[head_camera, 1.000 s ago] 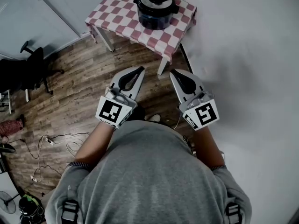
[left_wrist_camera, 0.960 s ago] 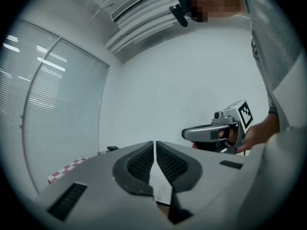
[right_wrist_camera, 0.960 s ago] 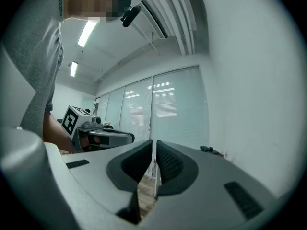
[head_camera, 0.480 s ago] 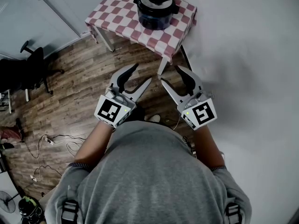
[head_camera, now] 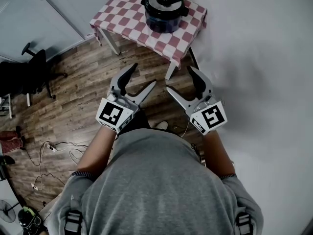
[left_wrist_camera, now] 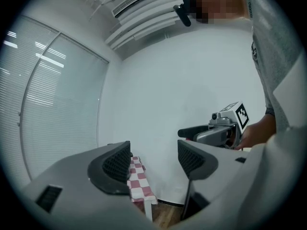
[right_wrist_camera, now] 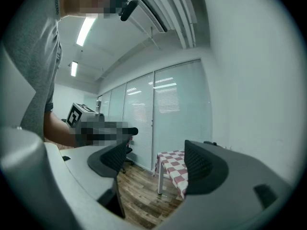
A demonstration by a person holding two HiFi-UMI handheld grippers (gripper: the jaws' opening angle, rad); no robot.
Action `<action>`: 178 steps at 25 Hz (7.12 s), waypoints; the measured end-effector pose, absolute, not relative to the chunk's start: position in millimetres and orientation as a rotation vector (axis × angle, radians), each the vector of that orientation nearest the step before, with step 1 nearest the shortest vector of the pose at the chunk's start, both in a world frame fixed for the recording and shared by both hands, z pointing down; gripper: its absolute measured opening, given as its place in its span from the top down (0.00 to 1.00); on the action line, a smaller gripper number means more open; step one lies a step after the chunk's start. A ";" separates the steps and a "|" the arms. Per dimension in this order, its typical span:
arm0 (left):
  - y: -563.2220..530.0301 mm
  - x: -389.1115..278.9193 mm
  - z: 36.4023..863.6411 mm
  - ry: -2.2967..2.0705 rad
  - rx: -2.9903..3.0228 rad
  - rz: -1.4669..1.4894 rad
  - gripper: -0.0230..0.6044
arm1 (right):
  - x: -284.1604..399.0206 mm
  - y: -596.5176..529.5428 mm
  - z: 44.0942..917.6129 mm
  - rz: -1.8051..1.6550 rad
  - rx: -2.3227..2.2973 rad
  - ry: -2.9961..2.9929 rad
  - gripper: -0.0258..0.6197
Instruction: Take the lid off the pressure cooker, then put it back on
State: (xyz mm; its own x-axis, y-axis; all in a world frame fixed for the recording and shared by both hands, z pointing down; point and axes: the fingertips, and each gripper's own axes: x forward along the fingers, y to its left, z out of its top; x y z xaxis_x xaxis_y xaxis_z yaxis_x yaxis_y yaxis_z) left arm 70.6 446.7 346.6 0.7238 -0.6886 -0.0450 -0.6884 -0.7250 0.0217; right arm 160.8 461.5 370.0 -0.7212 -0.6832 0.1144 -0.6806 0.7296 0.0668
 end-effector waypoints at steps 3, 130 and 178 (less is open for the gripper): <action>436.0 63.7 348.9 -1.165 2.908 -0.083 0.45 | 154.4 454.0 372.9 -0.024 1.102 -2.793 0.36; -66.7 177.8 503.0 0.971 3.079 1.239 0.45 | 173.2 -64.9 518.7 0.566 1.129 -2.065 0.43; -55.8 169.5 499.9 1.254 2.890 1.604 0.48 | 158.9 -62.5 512.0 0.590 0.824 -1.803 0.51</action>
